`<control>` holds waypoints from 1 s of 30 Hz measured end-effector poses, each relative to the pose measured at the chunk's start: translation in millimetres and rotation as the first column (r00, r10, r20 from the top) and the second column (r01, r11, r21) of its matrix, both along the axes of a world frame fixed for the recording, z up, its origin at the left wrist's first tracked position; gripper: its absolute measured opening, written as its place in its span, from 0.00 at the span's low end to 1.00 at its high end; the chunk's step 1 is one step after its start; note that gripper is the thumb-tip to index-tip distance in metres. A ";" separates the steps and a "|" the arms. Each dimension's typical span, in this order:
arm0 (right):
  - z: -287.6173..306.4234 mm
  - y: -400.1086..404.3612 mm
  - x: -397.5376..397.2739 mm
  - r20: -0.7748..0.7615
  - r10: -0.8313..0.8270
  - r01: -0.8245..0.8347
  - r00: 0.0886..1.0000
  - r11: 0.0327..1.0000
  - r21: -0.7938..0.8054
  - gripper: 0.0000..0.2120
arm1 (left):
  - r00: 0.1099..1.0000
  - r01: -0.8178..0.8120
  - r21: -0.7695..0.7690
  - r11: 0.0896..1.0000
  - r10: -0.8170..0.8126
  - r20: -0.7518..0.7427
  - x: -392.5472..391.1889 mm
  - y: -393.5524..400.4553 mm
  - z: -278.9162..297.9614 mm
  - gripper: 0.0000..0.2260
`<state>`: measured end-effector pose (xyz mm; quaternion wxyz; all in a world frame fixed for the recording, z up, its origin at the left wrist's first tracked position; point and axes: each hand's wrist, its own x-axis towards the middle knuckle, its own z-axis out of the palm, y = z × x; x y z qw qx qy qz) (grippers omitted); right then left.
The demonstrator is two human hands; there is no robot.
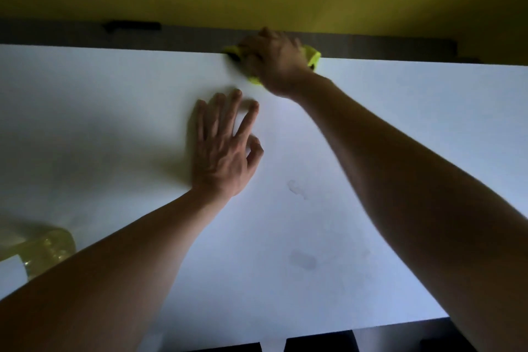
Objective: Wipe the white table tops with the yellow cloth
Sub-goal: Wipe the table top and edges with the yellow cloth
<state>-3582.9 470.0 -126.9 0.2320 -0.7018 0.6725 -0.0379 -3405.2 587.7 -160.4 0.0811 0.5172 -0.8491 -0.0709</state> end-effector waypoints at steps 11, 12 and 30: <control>-9.6 24.4 -71.9 0.040 -0.023 0.027 0.999 0.996 -0.084 0.20 | 0.998 0.015 -0.034 0.999 -0.012 0.063 0.5 -0.6 4.7 0.29; -8.9 35.1 -100.6 0.025 -0.066 0.068 0.997 0.994 -0.087 0.22 | 0.998 0.018 -0.035 0.999 -0.016 0.069 -0.7 -0.9 5.0 0.28; -15.4 57.6 -141.1 -0.093 -0.023 0.010 0.995 0.990 -0.143 0.20 | 0.997 -0.064 -0.032 0.997 0.066 0.051 -138.7 46.9 14.0 0.25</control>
